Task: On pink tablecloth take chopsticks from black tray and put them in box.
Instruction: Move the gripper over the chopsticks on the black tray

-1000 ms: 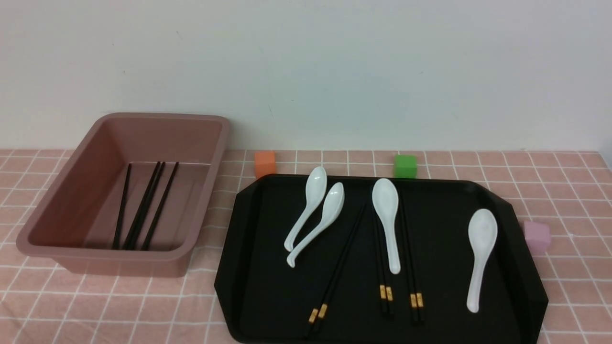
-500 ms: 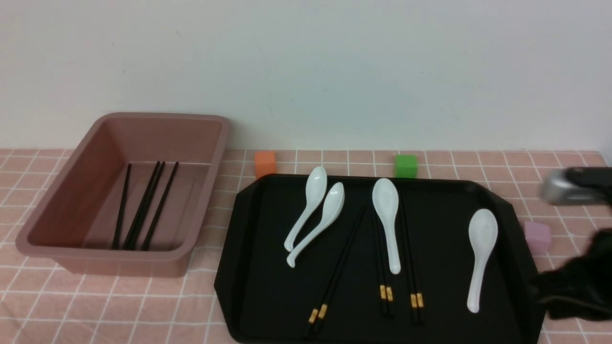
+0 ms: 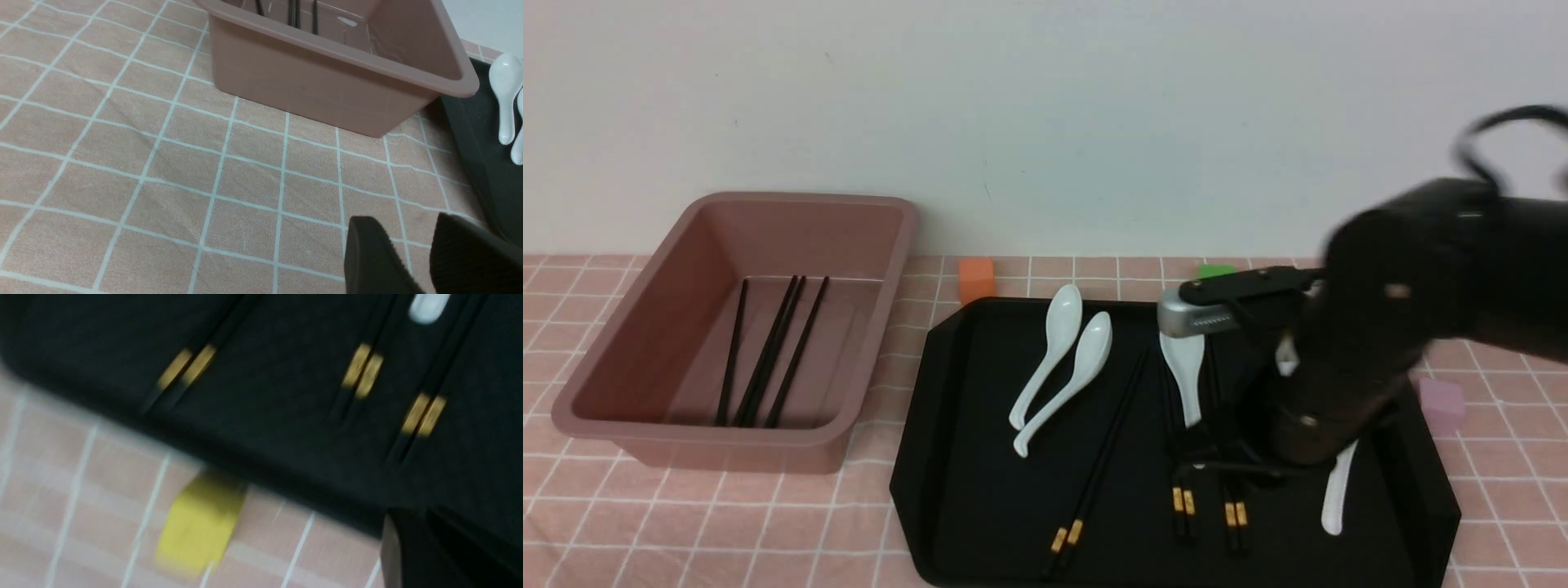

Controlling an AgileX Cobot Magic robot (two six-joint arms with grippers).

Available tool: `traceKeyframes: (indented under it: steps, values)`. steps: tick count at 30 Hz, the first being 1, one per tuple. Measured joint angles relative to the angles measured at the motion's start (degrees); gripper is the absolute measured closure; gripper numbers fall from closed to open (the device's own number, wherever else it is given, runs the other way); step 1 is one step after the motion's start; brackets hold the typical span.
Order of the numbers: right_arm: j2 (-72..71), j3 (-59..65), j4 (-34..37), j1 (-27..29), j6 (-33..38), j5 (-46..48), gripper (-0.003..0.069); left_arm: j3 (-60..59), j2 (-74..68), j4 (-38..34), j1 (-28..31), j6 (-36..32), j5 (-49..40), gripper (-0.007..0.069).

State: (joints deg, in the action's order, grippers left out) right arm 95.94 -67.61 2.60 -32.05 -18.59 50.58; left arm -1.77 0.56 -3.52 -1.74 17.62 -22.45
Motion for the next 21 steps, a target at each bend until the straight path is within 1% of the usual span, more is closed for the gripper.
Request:
traceKeyframes:
  steps: [1, 2, 3, 4, 6, 9, 10, 12, 16, 18, 21]
  values:
    - [2.48, -1.03, -1.77, 0.41, -2.41, -0.22, 0.0500, 0.00, 0.00, 0.00, 0.00, 0.00, 0.00, 0.0386]
    - [3.80, -1.30, -2.60, 0.78, -3.33, -0.43, 0.0461, 0.00, 0.00, 0.00, 0.00, 0.00, 0.00, 0.0386]
    - [4.05, -1.30, -2.60, 0.87, -3.33, -0.43, 0.0461, 0.00, 0.00, 0.00, 0.00, 0.00, 0.00, 0.0386]
    - [5.60, -1.36, -2.60, 1.54, -4.20, -0.65, 0.0405, 0.00, 0.00, 0.00, 0.00, 0.00, 0.00, 0.0386]
    - [7.52, -1.36, -2.60, 2.59, -4.67, -1.32, 0.0339, 0.00, 0.00, 0.00, 0.00, 0.00, 0.00, 0.0386]
    - [9.83, -1.36, -2.60, 3.83, -4.86, -3.17, 0.0267, 0.00, 0.00, 0.00, 0.00, 0.00, 0.00, 0.0386]
    - [10.50, -1.36, -2.60, 4.00, -4.86, -4.09, 0.0253, 0.00, 0.00, 0.00, 0.00, 0.00, 0.00, 0.0386]
    - [11.56, -1.36, -2.17, 4.06, -4.86, -5.80, 0.0243, 0.00, 0.00, 0.00, 0.00, 0.00, 0.00, 0.0386]
    - [12.83, -1.36, -1.55, 4.06, -4.86, -8.70, 0.0245, 0.00, 0.00, 0.00, 0.00, 0.00, 0.00, 0.0386]
    - [13.63, -1.42, -1.74, 4.06, -4.86, -9.44, 0.0256, 0.00, 0.00, 0.00, 0.00, 0.00, 0.00, 0.0386]
    - [15.28, -1.82, -2.10, 4.06, -4.86, -9.43, 0.0293, 0.00, 0.00, 0.00, 0.00, 0.05, 0.00, 0.0386]
